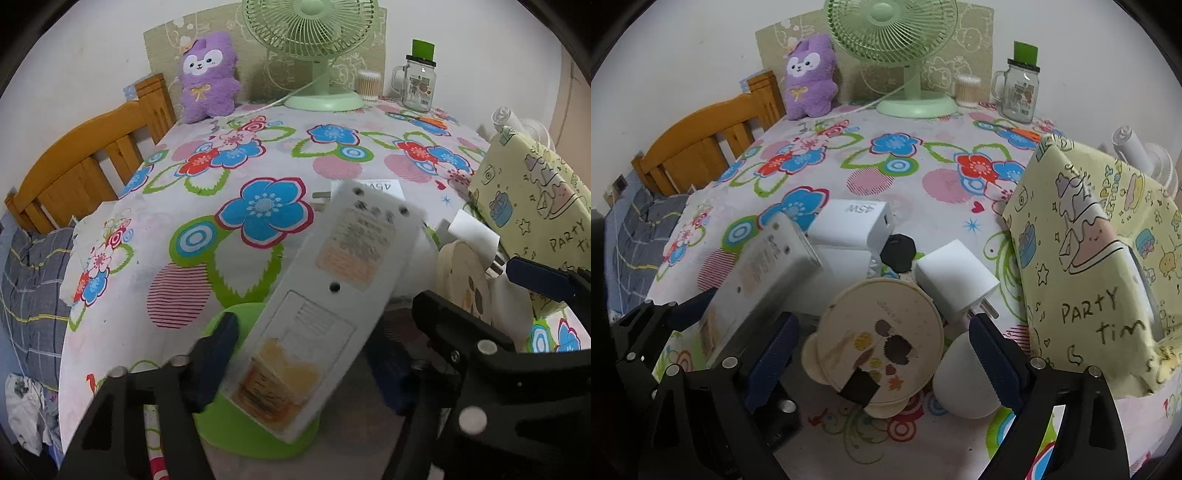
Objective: Organize rigid objects
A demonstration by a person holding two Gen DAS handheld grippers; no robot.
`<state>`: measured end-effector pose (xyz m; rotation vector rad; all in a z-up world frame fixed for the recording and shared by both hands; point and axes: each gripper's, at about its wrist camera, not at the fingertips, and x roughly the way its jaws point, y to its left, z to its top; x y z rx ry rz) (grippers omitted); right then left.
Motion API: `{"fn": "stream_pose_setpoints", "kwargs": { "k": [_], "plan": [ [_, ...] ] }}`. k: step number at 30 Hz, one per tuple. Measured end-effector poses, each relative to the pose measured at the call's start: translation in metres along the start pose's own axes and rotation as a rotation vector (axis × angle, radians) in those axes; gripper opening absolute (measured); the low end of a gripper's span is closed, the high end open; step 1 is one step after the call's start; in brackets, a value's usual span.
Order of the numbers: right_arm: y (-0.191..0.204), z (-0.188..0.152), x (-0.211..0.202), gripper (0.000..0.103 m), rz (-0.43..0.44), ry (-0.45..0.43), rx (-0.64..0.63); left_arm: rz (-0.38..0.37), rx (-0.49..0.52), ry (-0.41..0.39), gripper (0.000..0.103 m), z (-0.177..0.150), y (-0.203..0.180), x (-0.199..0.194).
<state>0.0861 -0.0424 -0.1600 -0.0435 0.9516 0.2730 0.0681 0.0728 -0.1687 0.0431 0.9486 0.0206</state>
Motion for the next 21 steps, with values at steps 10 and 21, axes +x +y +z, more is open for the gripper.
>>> {"fn": "stream_pose_setpoints", "kwargs": {
  "k": [10,21],
  "plan": [
    [-0.007,0.003,0.011,0.095,0.036,-0.012,-0.004,0.027,-0.002,-0.007,0.057,0.003,-0.002,0.001],
    [-0.009,0.001,0.011,0.083,0.105,-0.005,0.017,0.029,-0.022,-0.002,0.05,0.002,-0.006,-0.002]
  ]
}}
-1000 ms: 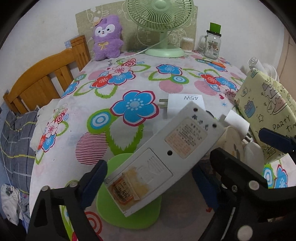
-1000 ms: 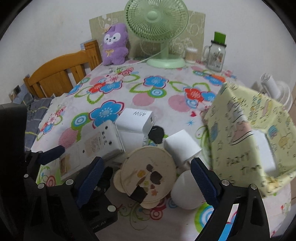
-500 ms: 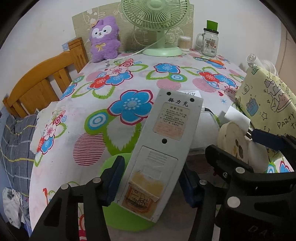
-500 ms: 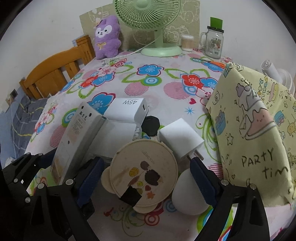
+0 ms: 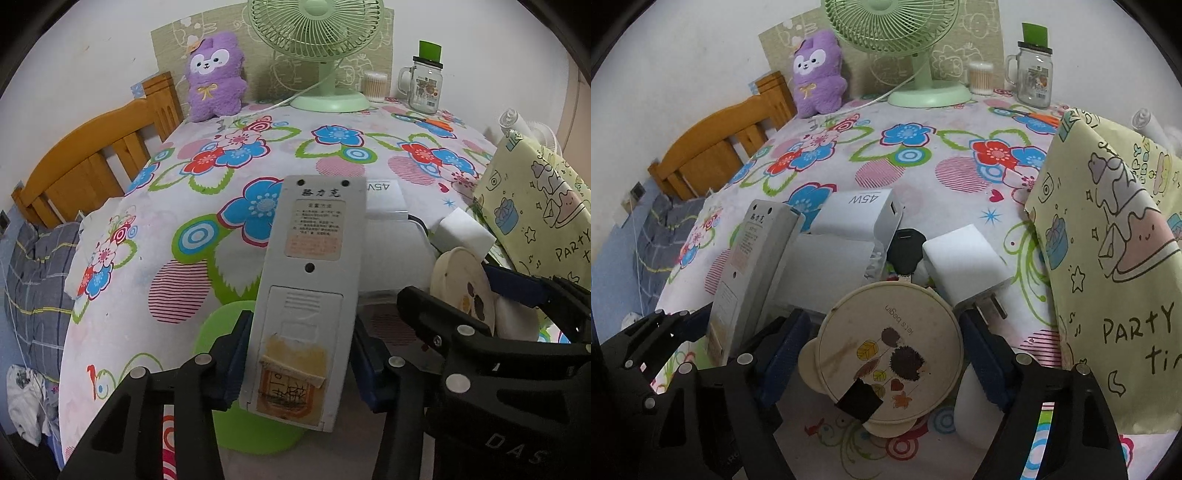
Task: Organize rigid objects
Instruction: 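Grasp and lift the white device with left tool while right tool grasps the beige case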
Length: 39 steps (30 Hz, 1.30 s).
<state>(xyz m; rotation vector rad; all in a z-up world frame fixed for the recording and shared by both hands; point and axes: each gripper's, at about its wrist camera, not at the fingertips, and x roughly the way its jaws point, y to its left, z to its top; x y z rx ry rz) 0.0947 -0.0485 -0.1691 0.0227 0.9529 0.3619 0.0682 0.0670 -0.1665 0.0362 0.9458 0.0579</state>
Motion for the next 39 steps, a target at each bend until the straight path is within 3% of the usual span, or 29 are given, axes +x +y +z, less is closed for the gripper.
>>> {"fn": "stream_pose_setpoints", "kwargs": {
  "k": [10,30,39],
  "plan": [
    [0.001,0.0,-0.013,0.083,-0.044,-0.041,-0.01,0.001,-0.01,-0.046,0.048,-0.001,-0.006,-0.014],
    [-0.001,-0.001,-0.011,0.084,-0.059,-0.019,0.0,-0.067,-0.02,0.006,0.052,0.002,-0.005,-0.003],
    [0.0,-0.005,-0.004,0.084,-0.05,0.01,-0.007,-0.043,-0.008,0.008,0.05,-0.005,-0.008,-0.008]
  ]
}}
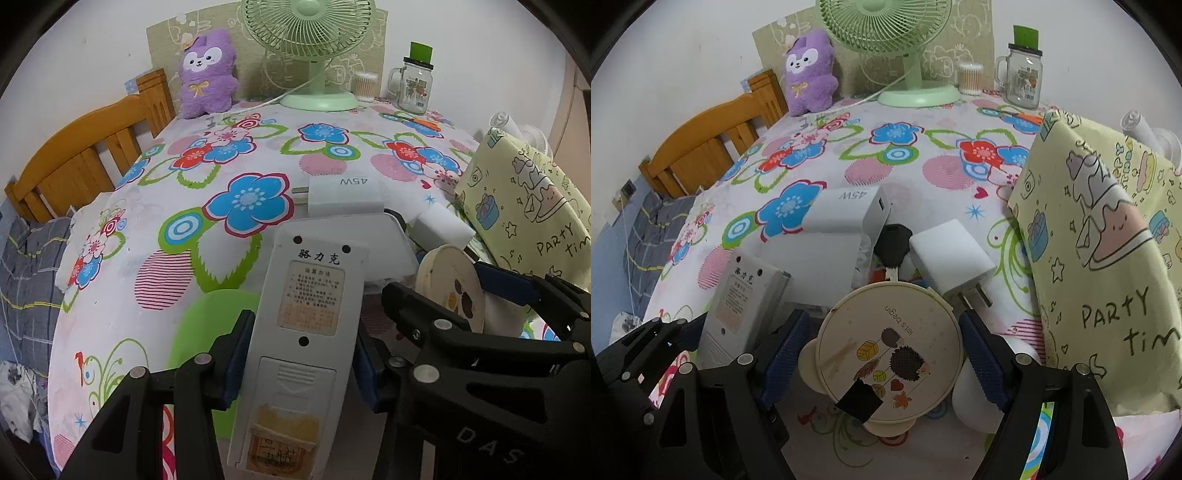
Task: Organize rigid objects
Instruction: 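Grasp and lift the white device with left tool while right tool grasps the beige case, then carry the white device with left tool while right tool carries the beige case toward the box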
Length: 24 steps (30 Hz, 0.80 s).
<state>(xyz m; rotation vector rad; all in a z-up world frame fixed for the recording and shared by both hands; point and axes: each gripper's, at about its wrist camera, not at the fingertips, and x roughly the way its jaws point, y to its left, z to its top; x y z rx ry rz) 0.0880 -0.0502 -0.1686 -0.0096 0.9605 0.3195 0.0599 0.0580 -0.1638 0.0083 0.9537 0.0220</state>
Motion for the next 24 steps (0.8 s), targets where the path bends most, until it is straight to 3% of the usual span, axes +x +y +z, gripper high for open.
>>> {"fn": "stream_pose_setpoints", "kwargs": {
  "k": [6,24],
  "plan": [
    [0.002,0.002,-0.011,0.084,-0.002,-0.025,-0.005,-0.02,-0.03,-0.008,0.047,0.001,0.002,-0.008],
    [0.007,0.022,-0.082,0.084,-0.02,-0.165,-0.024,-0.032,-0.029,-0.155,0.046,0.025,-0.007,-0.074]
  ]
}}
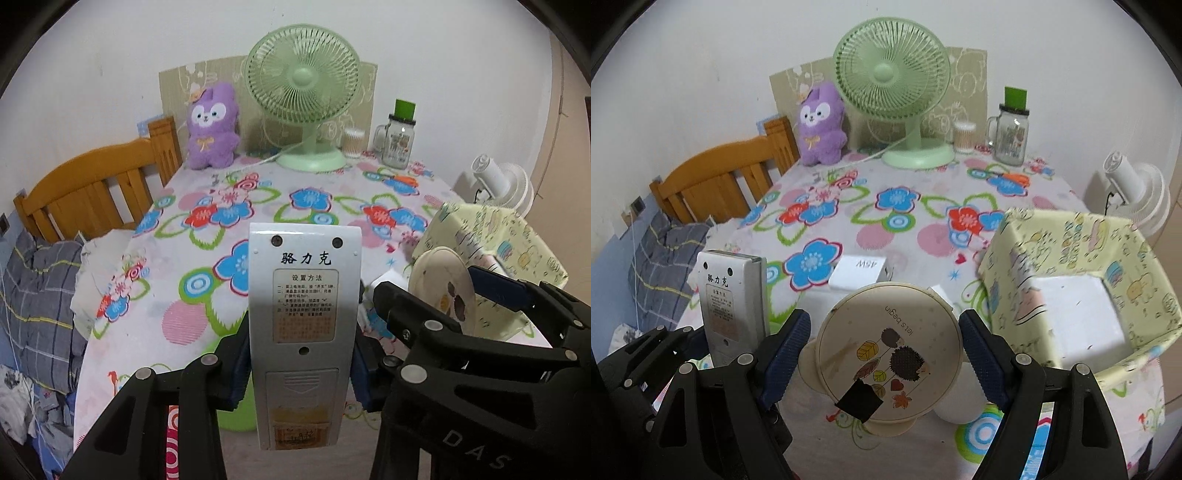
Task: Organize rigid objects
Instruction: 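Carry the white device with left tool while right tool carries the beige case toward the box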
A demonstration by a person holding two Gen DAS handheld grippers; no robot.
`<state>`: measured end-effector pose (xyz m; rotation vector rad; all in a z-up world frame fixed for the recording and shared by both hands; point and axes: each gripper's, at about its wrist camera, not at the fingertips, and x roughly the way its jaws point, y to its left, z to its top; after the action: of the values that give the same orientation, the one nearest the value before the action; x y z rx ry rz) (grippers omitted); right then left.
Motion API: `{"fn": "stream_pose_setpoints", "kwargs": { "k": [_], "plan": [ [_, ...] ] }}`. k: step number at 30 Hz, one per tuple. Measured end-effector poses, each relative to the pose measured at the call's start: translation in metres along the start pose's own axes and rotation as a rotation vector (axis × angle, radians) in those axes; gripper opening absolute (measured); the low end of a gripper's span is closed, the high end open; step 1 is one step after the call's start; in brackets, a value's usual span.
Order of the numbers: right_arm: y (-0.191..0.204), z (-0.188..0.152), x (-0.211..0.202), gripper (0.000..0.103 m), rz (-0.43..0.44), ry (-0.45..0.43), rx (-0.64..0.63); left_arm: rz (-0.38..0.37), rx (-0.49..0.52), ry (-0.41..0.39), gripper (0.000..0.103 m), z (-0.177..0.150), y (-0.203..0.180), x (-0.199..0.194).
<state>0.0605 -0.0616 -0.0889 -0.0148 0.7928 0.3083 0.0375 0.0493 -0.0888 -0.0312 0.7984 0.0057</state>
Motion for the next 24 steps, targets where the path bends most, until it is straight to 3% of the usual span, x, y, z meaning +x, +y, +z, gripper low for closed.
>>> {"fn": "stream_pose_setpoints", "kwargs": {
  "k": [14,24],
  "plan": [
    [-0.022,0.023,-0.044,0.084,-0.033,-0.079,-0.009,-0.014,0.015,-0.077,0.046,0.021,-0.03,-0.031],
    [-0.056,0.026,-0.063,0.084,-0.038,-0.1,0.007,-0.032,0.023,-0.087,0.046,0.031,-0.064,-0.036]
  ]
}}
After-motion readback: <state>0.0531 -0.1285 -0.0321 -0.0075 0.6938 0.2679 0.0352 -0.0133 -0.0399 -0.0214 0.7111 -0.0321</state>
